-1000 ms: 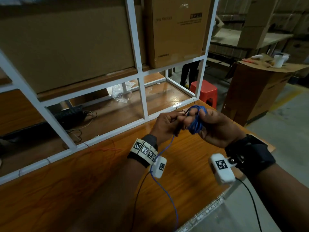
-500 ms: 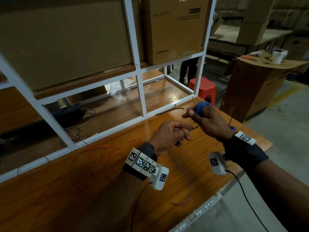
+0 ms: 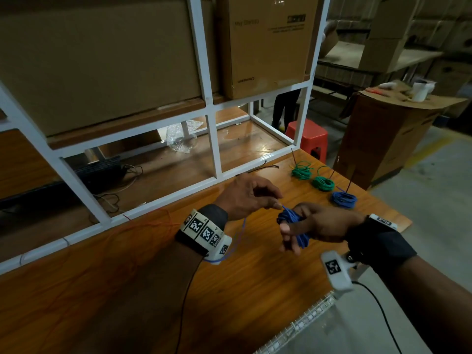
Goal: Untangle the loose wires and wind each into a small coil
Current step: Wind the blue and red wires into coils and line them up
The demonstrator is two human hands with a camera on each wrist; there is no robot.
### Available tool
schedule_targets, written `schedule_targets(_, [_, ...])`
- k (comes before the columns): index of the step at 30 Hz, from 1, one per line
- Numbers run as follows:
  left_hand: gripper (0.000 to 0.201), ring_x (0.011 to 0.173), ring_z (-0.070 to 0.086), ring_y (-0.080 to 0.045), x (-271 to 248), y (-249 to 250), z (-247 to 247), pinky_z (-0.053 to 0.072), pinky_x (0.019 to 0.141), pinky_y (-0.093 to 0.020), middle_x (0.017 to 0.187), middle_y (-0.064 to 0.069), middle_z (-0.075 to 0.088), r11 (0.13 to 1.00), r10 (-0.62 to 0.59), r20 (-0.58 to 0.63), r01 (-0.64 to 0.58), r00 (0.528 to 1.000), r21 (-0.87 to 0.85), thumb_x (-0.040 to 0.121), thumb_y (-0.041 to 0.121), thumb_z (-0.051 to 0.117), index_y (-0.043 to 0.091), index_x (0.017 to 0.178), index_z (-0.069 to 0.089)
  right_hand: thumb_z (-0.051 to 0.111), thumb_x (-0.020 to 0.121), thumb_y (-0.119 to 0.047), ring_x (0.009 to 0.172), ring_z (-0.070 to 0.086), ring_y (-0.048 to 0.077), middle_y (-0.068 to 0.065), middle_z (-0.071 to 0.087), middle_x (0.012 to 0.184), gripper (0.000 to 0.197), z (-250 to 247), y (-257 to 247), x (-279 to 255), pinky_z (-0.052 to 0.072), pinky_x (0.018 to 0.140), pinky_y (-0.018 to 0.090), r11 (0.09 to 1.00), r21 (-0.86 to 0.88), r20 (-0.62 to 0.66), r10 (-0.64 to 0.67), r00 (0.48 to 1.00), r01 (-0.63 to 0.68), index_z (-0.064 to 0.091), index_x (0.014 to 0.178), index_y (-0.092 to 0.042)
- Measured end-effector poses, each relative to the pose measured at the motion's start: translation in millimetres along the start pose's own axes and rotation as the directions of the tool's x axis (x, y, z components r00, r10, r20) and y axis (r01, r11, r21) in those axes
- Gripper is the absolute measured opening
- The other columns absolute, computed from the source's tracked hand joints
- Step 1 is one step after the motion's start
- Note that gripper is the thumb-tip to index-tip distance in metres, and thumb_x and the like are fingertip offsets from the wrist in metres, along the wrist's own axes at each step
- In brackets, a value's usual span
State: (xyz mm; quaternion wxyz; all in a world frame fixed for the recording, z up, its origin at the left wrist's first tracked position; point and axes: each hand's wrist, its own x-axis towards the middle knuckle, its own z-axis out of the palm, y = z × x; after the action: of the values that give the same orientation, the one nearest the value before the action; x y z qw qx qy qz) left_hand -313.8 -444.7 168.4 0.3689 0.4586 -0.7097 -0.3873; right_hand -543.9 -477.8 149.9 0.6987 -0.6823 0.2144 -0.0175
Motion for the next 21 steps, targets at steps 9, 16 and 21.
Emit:
schedule_targets(9, [0.021, 0.074, 0.067, -0.023, -13, -22, 40, 0.055, 0.07, -0.037, 0.091, -0.016, 0.074, 0.927, -0.143, -0.071, 0.109, 0.987, -0.36, 0.097, 0.008, 0.064, 0.008, 0.117, 0.069, 0.037, 0.111, -0.019, 0.123, 0.064, 0.033, 0.027, 0.07, 0.115, 0.035, 5, -17, 1, 0.05, 0.108, 0.038, 0.52, 0.743, -0.2, -0.428, 0.881, 0.421, 0.061, 0.117, 0.006])
schedule_targets(16, [0.032, 0.068, 0.058, -0.024, -40, 1, 64, 0.054, 0.062, -0.03, 0.086, -0.014, 0.071, 0.774, -0.181, 0.161, 0.241, 0.97, -0.586, 0.096, 0.007, 0.064, 0.005, 0.128, 0.063, 0.051, 0.107, -0.025, 0.098, 0.068, 0.022, 0.014, 0.074, 0.104, 0.021, -16, -31, 12, 0.056, 0.091, 0.032, 0.688, 0.375, -0.815, -0.076, 0.575, 0.622, 0.065, 0.101, -0.01])
schedule_targets(21, [0.025, 0.05, 0.049, -0.018, -26, 6, 44, 0.038, 0.046, -0.026, 0.062, -0.01, 0.059, 0.873, -0.318, -0.093, 0.253, 0.943, -0.417, 0.104, 0.015, 0.049, 0.005, 0.111, 0.071, 0.055, 0.104, -0.027, 0.09, 0.067, 0.021, 0.013, 0.074, 0.1, 0.023, -12, -10, 20, 0.048, 0.094, 0.037, 0.788, 0.349, -0.808, -0.021, 0.589, 0.508, 0.061, 0.111, -0.005])
